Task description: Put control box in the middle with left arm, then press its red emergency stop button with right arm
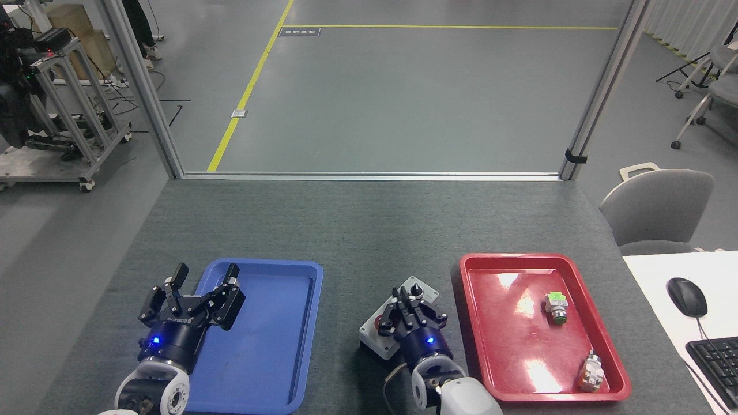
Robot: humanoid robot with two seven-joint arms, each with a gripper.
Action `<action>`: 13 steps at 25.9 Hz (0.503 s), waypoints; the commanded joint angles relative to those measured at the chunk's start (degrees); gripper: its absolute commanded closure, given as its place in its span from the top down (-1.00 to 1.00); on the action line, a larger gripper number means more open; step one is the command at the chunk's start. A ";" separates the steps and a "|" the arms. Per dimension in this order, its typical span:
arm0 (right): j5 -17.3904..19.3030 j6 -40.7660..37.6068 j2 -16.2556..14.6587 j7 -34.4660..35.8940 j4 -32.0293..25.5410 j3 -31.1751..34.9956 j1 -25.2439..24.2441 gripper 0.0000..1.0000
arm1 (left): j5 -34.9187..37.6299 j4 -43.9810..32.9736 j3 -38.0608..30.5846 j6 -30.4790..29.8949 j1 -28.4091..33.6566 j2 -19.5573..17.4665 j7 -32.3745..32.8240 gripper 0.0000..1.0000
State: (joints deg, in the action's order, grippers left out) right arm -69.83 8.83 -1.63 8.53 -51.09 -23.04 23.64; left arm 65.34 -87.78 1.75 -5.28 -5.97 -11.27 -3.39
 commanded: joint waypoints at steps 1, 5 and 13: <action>0.30 0.40 -0.39 -0.45 -6.48 9.94 -0.17 1.00 | 0.40 0.60 0.36 -0.08 2.80 1.51 -0.22 0.98; 0.30 0.40 -4.78 -0.53 -9.46 15.22 -0.61 1.00 | 0.58 3.14 0.80 0.10 5.53 5.21 -0.48 0.98; 0.30 -1.45 -8.92 -0.45 -26.34 21.28 -12.83 1.00 | -0.39 4.11 0.71 0.01 4.65 5.56 -1.36 0.98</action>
State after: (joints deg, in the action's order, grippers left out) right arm -69.45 8.04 -9.62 7.83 -70.81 -2.76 16.02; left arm 65.31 -83.84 2.49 -5.24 -1.27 -5.86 -4.18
